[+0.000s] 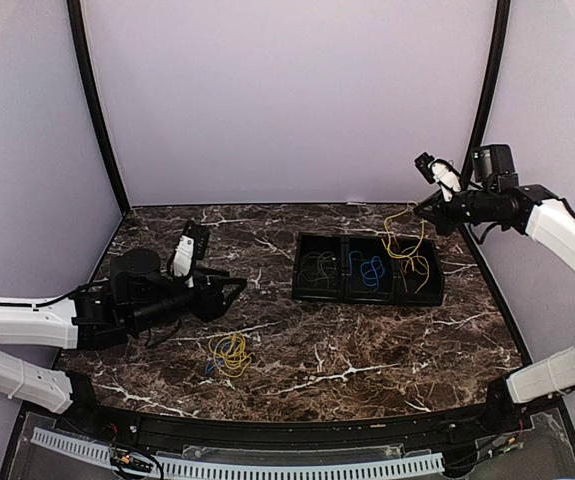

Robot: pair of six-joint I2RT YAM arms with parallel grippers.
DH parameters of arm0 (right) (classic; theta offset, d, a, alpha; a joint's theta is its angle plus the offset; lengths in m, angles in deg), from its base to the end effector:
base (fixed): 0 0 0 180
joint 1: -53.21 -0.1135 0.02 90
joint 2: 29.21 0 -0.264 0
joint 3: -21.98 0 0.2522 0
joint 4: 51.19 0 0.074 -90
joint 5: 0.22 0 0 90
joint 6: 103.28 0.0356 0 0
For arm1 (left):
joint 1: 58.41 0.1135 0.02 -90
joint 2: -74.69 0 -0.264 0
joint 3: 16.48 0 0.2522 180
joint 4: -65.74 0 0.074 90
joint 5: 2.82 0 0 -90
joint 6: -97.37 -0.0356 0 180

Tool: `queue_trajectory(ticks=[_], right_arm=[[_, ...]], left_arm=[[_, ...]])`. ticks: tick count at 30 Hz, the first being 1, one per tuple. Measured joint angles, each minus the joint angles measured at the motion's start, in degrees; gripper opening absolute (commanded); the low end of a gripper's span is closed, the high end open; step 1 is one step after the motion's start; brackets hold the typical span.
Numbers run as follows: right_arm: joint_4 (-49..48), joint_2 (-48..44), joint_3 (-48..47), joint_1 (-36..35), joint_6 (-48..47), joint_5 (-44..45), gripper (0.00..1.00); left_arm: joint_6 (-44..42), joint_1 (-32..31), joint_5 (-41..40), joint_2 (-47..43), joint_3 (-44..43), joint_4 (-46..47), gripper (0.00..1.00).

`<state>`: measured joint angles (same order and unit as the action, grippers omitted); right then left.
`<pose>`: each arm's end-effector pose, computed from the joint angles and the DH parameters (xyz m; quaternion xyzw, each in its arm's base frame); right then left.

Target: Untangle the cables

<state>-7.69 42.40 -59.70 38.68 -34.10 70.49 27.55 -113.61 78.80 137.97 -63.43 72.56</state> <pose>0.2631 0.0803 0.3488 -0.3392 0.8031 0.1217 0.4746 0.1475 -0.2032 0.2604 0.1840 0.7402 -0.3498 0.5440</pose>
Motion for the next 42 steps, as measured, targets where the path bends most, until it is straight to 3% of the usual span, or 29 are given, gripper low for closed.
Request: queue_trajectory(ticks=[13,25,35,39,42], right_arm=[[-6.47,11.72,1.09,6.45,2.71,4.33,0.00],[-7.17,24.13,2.93,8.13,3.41,5.44,0.00],[-5.40,32.44,0.17,4.52,3.54,8.83,0.00],[-3.50,32.30,-0.66,4.15,3.39,9.92,0.22],[-1.77,29.86,-0.87,4.15,2.93,10.60,0.30]], left_arm=[[0.68,-0.07,-4.35,-9.97,5.20,-4.31,0.53],[-0.02,-0.07,-5.81,-6.60,5.29,-4.76,0.53],[-0.28,-0.07,-5.66,-4.15,5.29,-4.04,0.53],[-0.59,-0.07,-5.77,-4.15,5.29,-4.00,0.55],[-0.66,-0.07,-6.12,-4.15,5.29,-4.04,0.58]])
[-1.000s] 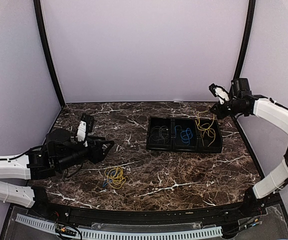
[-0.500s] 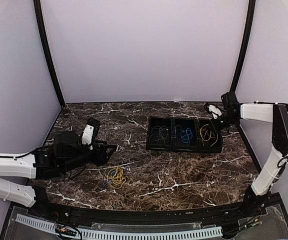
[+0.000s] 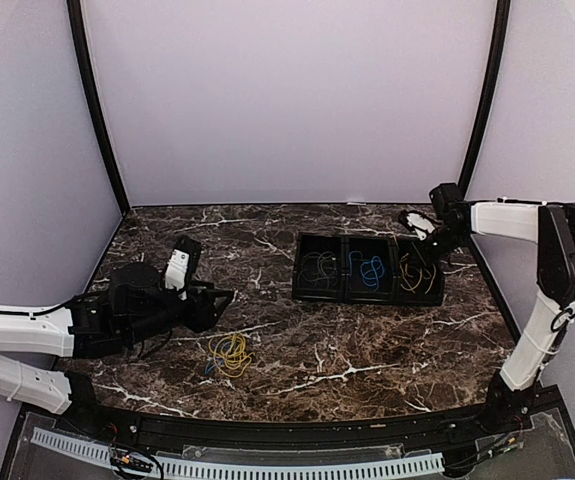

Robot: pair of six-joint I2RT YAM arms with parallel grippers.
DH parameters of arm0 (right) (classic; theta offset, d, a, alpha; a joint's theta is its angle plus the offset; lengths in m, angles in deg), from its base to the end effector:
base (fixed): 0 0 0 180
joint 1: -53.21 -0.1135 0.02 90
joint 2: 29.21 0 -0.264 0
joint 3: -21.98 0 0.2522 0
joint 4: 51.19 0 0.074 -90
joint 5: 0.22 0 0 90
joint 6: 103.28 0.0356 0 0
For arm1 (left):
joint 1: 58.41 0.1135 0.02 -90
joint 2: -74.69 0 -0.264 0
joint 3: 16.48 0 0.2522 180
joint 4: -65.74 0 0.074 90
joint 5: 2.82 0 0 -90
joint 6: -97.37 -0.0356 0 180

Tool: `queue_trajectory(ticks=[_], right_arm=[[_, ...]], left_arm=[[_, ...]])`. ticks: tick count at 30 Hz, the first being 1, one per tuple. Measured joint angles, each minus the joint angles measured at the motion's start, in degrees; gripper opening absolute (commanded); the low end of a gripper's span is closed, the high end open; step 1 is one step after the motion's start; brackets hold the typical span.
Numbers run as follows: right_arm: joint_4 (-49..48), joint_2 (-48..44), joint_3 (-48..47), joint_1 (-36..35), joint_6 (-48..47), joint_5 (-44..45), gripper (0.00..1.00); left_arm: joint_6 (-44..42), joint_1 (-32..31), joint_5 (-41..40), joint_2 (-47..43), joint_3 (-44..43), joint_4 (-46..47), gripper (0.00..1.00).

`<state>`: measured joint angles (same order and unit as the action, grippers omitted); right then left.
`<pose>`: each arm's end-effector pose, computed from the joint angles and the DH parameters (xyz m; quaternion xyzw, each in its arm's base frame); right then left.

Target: Untangle the cables

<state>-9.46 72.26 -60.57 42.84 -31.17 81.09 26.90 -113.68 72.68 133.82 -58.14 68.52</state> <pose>0.3577 0.0709 0.1953 -0.2541 0.9307 0.0566 0.2569 0.1384 -0.1840 0.2369 0.1676 0.7711 -0.2887 0.5421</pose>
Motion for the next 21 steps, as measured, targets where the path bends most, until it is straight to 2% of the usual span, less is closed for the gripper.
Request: queue_trajectory(ticks=[4,6,11,13,21], right_arm=[[4.20,-6.16,-1.14,0.00,-0.70,0.02,0.38],[5.57,-9.44,-1.86,0.00,-1.03,-0.39,0.39],[7.63,-16.00,-2.49,-0.22,-1.66,-2.25,0.37],[8.33,-17.09,-2.51,-1.03,-2.78,-4.07,0.32],[9.94,-17.57,-3.58,-15.10,-6.93,-14.73,0.30]], left_arm=[[0.15,0.00,-0.70,0.22,-0.02,-0.22,0.63],[0.35,0.02,-1.05,0.83,-0.15,-0.63,0.63],[0.72,0.02,-1.27,2.91,-0.94,-2.40,0.65],[1.11,0.02,-1.42,3.54,-1.27,-2.97,0.66],[6.34,3.02,0.02,4.72,-1.31,-6.95,0.69]])
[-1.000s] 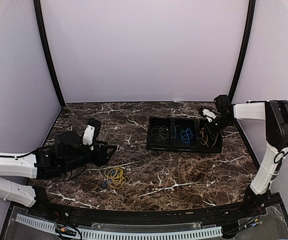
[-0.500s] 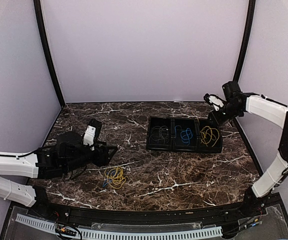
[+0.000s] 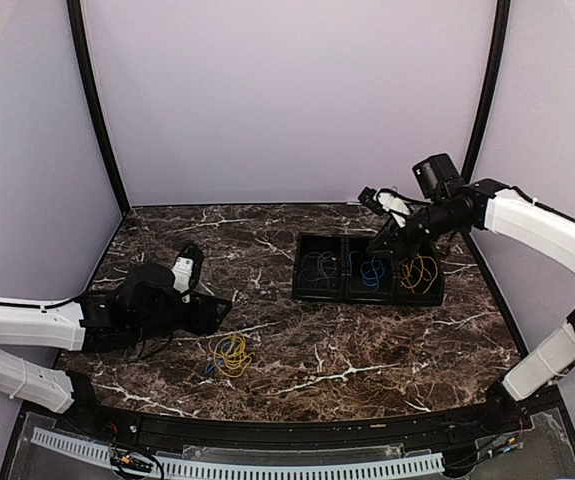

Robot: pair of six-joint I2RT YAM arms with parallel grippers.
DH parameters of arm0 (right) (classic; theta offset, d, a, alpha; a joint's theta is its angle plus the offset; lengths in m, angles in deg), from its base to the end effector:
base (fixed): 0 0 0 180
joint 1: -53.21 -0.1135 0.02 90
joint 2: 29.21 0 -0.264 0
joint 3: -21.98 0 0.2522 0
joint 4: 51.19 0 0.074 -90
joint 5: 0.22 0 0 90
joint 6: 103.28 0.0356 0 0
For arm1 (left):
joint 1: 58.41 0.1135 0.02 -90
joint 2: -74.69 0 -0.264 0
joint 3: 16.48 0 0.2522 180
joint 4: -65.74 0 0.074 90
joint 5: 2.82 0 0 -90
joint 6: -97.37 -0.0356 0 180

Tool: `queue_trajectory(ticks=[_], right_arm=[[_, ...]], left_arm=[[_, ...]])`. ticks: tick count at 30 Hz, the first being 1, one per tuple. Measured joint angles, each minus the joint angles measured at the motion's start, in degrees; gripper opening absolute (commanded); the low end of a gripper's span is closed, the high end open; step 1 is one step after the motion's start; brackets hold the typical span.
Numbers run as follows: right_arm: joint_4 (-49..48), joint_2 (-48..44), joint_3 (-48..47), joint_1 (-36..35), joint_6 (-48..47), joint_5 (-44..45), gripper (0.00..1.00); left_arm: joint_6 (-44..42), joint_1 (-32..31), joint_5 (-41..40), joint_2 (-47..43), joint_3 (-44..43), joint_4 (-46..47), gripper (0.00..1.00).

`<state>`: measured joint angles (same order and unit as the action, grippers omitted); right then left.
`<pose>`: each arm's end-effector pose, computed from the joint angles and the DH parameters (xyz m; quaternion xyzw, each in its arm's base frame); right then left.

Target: Untangle the cables

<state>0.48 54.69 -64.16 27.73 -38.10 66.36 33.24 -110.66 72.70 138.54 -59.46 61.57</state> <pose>0.2768 0.1476 0.3048 -0.4540 0.8015 0.1923 0.3384 0.1525 -0.1824 0.2147 0.1251 0.8302 -0.2531 0.4806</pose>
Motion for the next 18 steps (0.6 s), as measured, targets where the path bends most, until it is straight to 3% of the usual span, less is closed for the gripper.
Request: queue_trajectory(ticks=[4,12,18], right_arm=[[0.92,3.08,-3.02,-7.45,-2.86,-2.93,0.30],[1.81,20.74,-13.81,-20.26,-6.99,-4.90,0.37],[0.33,30.08,-20.13,-25.27,-8.70,-6.62,0.38]], left_arm=[[3.98,2.71,2.97,-0.24,1.07,-0.44,0.65],[9.33,6.40,9.33,-2.36,5.29,-3.32,0.61],[13.55,7.10,10.71,-5.07,8.07,-4.98,0.61]])
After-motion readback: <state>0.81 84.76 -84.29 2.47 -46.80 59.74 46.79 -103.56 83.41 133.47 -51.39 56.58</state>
